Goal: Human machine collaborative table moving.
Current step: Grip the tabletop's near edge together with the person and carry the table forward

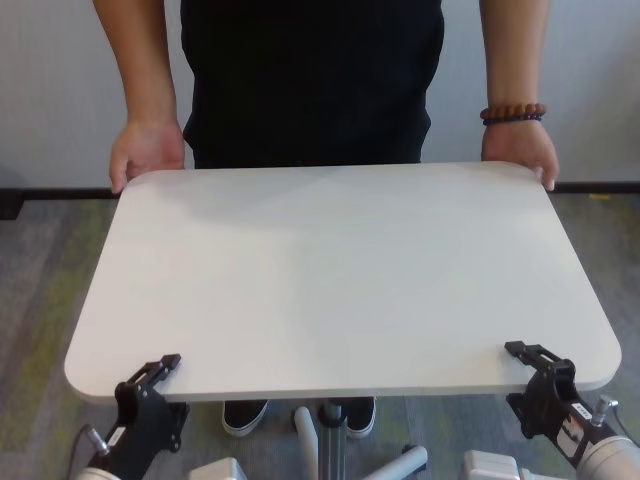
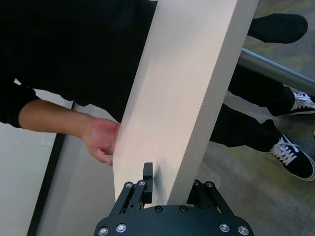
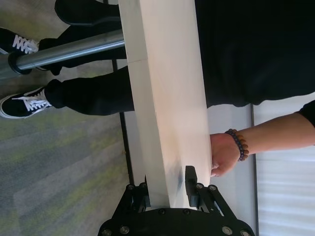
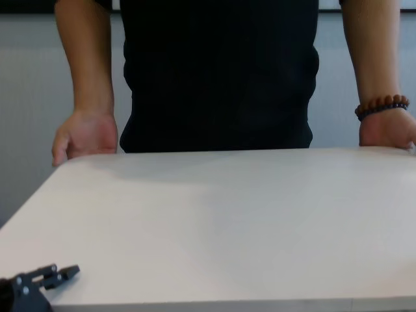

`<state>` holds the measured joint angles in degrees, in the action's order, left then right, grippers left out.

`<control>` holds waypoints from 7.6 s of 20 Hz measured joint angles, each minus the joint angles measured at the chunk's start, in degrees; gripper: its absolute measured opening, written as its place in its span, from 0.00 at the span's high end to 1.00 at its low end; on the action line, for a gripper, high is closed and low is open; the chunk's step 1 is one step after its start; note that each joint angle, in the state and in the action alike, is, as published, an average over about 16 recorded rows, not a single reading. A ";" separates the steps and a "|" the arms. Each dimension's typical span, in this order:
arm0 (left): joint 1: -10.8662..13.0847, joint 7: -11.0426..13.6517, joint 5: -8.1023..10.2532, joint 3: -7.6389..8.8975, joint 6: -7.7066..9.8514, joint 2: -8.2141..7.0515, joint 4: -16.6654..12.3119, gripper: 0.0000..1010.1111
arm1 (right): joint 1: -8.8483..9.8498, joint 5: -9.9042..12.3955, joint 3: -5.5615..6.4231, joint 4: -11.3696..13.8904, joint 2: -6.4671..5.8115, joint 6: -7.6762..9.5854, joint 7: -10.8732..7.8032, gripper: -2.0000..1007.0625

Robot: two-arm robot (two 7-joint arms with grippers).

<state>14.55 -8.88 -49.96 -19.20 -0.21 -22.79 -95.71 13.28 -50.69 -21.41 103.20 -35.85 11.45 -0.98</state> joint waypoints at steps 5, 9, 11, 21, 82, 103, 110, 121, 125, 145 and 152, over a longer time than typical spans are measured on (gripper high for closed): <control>-0.25 0.85 -0.59 0.01 0.64 -0.27 -1.97 0.63 | 0.77 -0.48 1.23 1.91 -0.16 0.45 -1.00 0.64; -1.40 1.54 -0.77 -0.05 0.99 -0.10 -2.34 0.63 | 0.89 -0.59 2.26 2.90 -0.28 0.67 -2.35 0.65; -2.21 1.82 -0.80 -0.16 1.07 0.09 -2.13 0.63 | 0.75 -0.59 2.76 3.22 -0.34 0.69 -3.12 0.65; -7.05 2.19 -0.84 -1.46 1.04 1.63 1.27 0.63 | -2.29 -1.02 4.12 2.09 -0.10 -0.43 -6.59 0.65; -31.78 -7.60 -4.12 -12.98 -1.03 12.54 32.08 0.63 | -27.50 -3.72 -4.96 -25.98 5.10 -8.44 -4.99 0.65; -36.33 -10.43 -3.58 -14.63 -2.31 15.40 40.41 0.63 | -31.76 -3.43 -7.81 -32.50 6.74 -9.76 -3.38 0.65; -36.96 -11.00 -3.34 -15.01 -2.53 15.93 42.34 0.63 | -32.19 -3.06 -8.44 -33.74 7.15 -9.95 -3.10 0.65; -38.01 -11.81 -3.13 -15.51 -3.01 16.59 45.26 0.63 | -32.71 -2.77 -9.17 -35.48 7.67 -10.15 -2.63 0.65; -38.19 -11.82 -3.08 -15.66 -3.03 16.68 45.69 0.63 | -32.93 -2.69 -9.36 -36.00 7.79 -10.25 -2.49 0.65; -37.12 -9.76 -2.61 -15.88 -1.93 16.24 43.24 0.63 | -33.39 -1.51 -9.50 -37.00 8.04 -10.82 -2.56 0.65; -36.73 -9.13 -2.33 -15.74 -1.57 16.16 42.55 0.63 | -33.44 -1.35 -9.50 -37.09 8.05 -10.88 -2.63 0.65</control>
<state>-22.18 -18.01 -52.28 -34.93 -1.78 -6.63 -53.16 -20.15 -52.04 -30.91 66.12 -27.79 0.57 -3.61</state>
